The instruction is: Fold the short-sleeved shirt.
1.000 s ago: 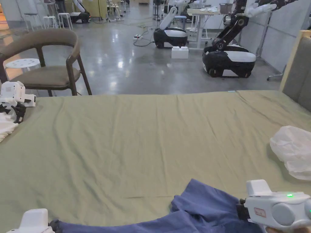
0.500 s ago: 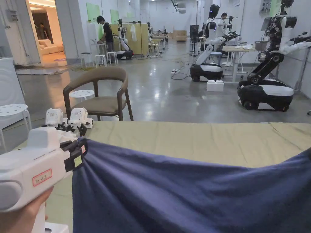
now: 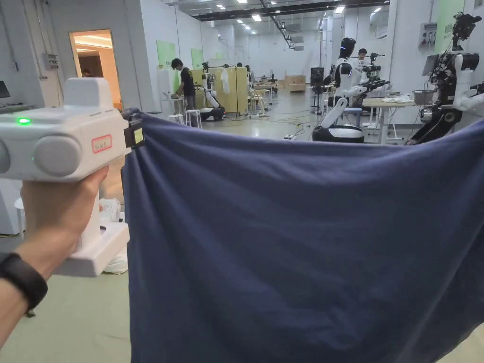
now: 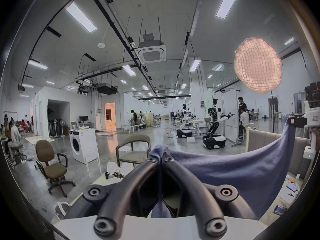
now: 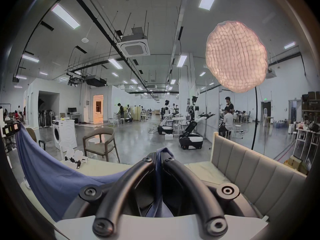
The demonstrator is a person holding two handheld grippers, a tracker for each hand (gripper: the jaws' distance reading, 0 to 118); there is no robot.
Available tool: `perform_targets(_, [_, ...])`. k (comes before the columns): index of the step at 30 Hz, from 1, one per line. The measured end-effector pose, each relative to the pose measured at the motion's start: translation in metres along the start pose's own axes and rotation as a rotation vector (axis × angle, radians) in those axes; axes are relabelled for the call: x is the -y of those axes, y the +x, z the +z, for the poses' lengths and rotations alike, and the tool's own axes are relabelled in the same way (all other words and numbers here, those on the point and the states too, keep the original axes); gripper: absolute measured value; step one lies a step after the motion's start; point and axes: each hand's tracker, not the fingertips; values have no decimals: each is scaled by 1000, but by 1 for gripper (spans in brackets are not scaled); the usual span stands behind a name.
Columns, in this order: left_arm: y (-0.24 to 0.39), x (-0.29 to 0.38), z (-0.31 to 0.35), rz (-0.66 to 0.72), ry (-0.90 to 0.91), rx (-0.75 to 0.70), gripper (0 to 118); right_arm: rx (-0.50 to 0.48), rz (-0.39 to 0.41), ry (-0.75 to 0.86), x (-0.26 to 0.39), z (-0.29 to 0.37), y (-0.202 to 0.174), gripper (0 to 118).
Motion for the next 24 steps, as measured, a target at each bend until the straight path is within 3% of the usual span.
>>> perform_targets(11, [6, -12, -119, -14, -54, -55, 0, 114, 62, 39, -44, -95, -10, 2])
perform_targets(21, [25, -12, -188, -36, -84, -64, 0, 184, 68, 59, -68, -137, -10, 2])
perform_targets(24, [27, -2, -203, -34, -98, -65, 0, 192, 111, 41, -58, -149, -12, 2])
